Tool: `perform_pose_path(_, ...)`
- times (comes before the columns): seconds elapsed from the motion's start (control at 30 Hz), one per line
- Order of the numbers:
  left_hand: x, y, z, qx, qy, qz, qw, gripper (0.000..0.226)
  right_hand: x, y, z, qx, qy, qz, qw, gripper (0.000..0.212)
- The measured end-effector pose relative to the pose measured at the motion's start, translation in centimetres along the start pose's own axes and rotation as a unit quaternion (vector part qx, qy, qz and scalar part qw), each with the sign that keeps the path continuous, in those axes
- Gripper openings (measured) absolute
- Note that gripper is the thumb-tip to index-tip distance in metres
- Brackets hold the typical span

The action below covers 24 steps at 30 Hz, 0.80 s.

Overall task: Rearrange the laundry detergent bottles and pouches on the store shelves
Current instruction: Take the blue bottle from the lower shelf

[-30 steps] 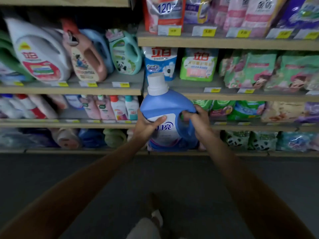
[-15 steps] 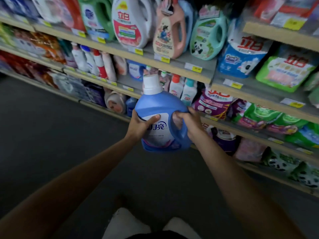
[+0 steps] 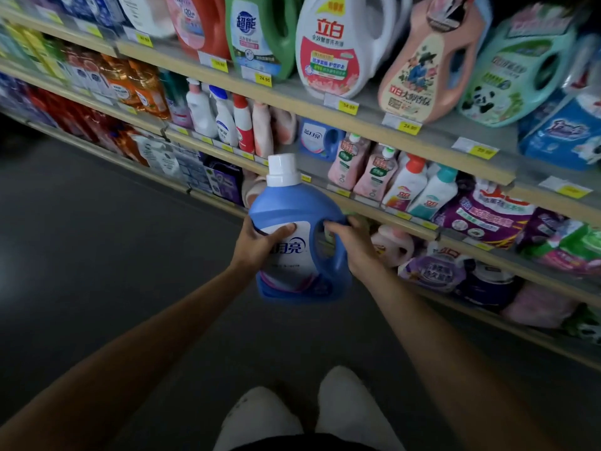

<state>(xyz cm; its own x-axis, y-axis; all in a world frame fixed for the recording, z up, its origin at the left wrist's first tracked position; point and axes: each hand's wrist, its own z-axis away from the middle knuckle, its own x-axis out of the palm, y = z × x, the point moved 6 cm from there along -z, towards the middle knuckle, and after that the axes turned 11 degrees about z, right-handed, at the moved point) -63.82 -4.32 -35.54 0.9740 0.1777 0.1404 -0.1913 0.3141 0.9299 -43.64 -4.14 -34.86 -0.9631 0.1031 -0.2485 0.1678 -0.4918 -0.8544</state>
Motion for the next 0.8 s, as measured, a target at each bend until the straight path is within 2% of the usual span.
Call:
perform_pose_path(0.1,-0.7,0.1,-4.3,-0.020,-0.007,-0.009,1.000,0.068,2.0,-0.8,-3.0,0.002,-0.006,0.001,1.000,0.029)
perform_pose_path(0.2,-0.8,-0.2,-8.9,-0.040,-0.002,-0.019,0.999,0.068,3.6,-1.6,-7.0,-0.010,-0.007,0.024,1.000,0.030)
perform_pose_path(0.33,-0.3,-0.6,-16.0,-0.052,-0.006,-0.038,0.998,0.063,5.6,-2.0,-13.2,-0.008,-0.008,0.107,0.994,0.069)
perform_pose_path(0.37,-0.1,-0.8,-17.6,-0.060,-0.013,-0.044,0.997,0.062,6.1,-2.0,-14.6,-0.004,-0.008,0.115,0.993,0.072)
perform_pose_path(0.63,0.9,-3.0,-29.9,-0.088,-0.051,-0.074,0.992,0.081,9.3,-1.2,-25.7,0.029,0.017,0.092,0.995,0.070)
perform_pose_path(0.8,1.6,-5.3,-36.5,-0.074,-0.069,-0.086,0.991,0.082,9.9,0.4,-32.0,0.012,0.075,0.069,0.995,0.054)
